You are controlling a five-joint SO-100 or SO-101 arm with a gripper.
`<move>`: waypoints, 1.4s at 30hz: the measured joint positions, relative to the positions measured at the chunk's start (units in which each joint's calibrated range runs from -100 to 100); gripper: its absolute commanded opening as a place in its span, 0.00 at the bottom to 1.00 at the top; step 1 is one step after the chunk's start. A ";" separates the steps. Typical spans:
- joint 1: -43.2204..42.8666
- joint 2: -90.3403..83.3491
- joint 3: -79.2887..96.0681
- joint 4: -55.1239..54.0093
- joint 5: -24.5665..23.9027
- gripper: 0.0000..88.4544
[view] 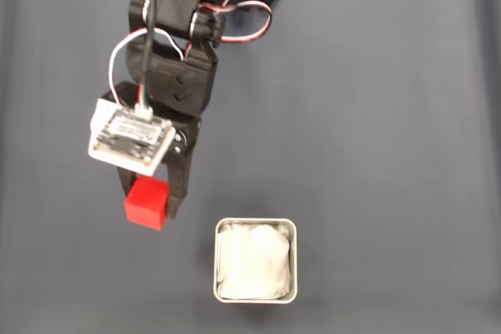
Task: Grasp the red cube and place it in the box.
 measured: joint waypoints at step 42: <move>-9.79 11.38 -9.13 -3.82 1.76 0.04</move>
